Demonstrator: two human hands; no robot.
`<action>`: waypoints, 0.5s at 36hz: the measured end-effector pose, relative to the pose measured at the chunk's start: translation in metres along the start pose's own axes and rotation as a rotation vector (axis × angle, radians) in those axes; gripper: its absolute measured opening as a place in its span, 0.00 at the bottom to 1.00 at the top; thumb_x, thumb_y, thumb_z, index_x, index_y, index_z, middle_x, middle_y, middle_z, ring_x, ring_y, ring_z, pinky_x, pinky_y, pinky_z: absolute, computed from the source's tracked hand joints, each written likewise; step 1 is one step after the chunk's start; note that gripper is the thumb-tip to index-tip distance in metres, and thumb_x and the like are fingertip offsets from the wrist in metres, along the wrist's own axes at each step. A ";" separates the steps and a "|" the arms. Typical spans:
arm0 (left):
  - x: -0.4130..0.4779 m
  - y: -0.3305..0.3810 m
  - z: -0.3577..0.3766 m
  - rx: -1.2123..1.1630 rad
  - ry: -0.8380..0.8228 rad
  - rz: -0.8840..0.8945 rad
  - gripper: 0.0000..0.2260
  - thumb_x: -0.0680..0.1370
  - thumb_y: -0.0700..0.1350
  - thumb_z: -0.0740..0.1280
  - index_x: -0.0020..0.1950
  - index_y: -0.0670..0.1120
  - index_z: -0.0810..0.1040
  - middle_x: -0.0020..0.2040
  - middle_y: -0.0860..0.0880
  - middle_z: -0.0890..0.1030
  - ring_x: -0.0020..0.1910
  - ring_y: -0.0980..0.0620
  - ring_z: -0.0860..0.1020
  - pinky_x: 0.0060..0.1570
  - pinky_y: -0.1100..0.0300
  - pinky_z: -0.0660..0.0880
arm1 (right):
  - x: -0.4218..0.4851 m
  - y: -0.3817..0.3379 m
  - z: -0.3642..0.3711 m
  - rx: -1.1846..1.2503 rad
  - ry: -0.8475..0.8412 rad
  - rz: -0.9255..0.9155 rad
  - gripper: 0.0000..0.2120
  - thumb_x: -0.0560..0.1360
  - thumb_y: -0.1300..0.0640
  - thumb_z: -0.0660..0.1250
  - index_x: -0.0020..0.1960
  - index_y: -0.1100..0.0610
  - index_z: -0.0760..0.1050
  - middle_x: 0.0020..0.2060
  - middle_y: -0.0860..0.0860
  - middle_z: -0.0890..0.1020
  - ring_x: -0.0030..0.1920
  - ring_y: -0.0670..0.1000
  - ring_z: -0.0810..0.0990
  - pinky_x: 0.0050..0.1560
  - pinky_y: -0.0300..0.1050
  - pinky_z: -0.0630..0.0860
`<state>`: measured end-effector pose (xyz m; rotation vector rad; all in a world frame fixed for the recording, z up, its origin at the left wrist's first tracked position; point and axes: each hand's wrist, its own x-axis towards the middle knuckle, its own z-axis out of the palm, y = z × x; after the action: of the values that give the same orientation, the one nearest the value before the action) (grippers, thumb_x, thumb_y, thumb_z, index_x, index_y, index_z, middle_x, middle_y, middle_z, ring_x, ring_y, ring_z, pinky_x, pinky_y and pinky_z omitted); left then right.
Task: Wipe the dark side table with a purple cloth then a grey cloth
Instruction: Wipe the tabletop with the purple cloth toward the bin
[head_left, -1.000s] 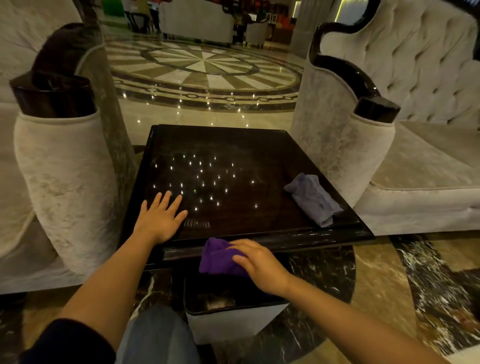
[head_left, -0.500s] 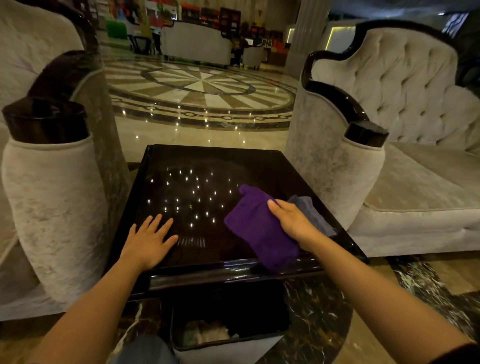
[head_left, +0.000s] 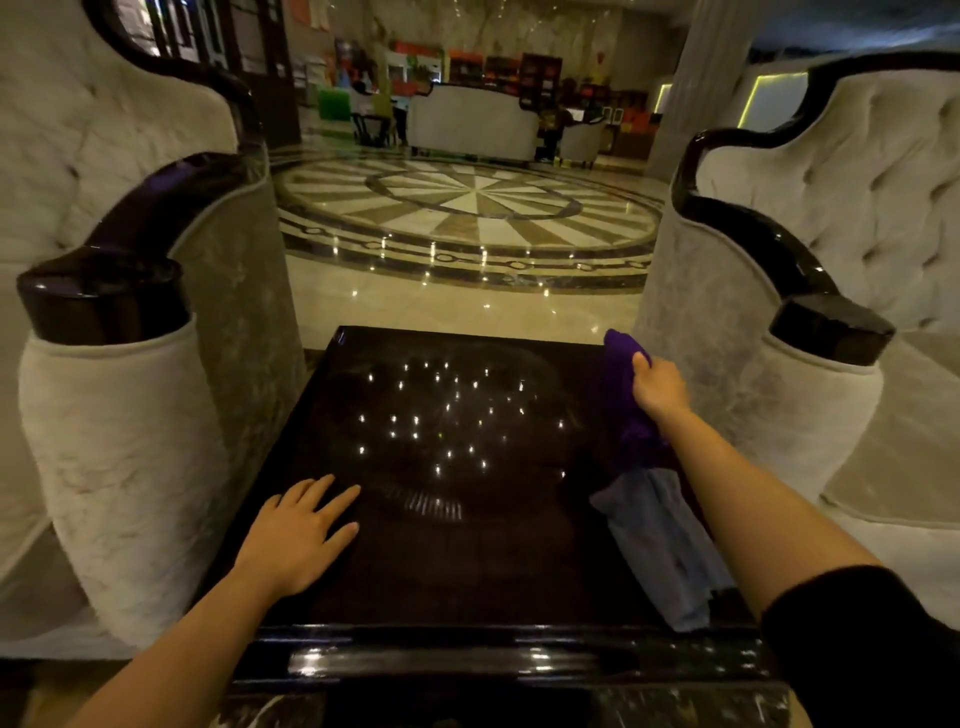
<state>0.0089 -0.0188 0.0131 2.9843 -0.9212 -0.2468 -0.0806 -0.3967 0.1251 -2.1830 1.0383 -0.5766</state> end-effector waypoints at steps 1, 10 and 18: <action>0.003 -0.001 0.000 -0.013 -0.009 -0.006 0.25 0.79 0.60 0.47 0.75 0.58 0.47 0.78 0.50 0.49 0.77 0.49 0.48 0.74 0.52 0.51 | 0.007 -0.001 0.003 -0.065 0.007 -0.017 0.23 0.81 0.53 0.48 0.58 0.71 0.70 0.58 0.69 0.75 0.59 0.66 0.73 0.59 0.55 0.68; 0.009 -0.006 0.009 -0.075 -0.046 -0.014 0.25 0.79 0.60 0.47 0.74 0.59 0.43 0.78 0.52 0.43 0.76 0.52 0.42 0.75 0.52 0.43 | 0.016 0.035 0.078 -0.475 -0.386 0.009 0.29 0.79 0.43 0.47 0.74 0.50 0.38 0.75 0.63 0.43 0.73 0.67 0.49 0.72 0.60 0.51; 0.009 -0.007 0.011 -0.075 -0.038 -0.012 0.25 0.79 0.60 0.47 0.73 0.59 0.41 0.78 0.52 0.43 0.76 0.53 0.41 0.75 0.52 0.41 | 0.019 0.046 0.084 -0.590 -0.503 0.032 0.27 0.78 0.41 0.44 0.74 0.46 0.40 0.75 0.61 0.41 0.74 0.66 0.43 0.73 0.60 0.45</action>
<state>0.0185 -0.0179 0.0001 2.9271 -0.8765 -0.3321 -0.0408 -0.4037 0.0365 -2.6014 1.0376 0.3414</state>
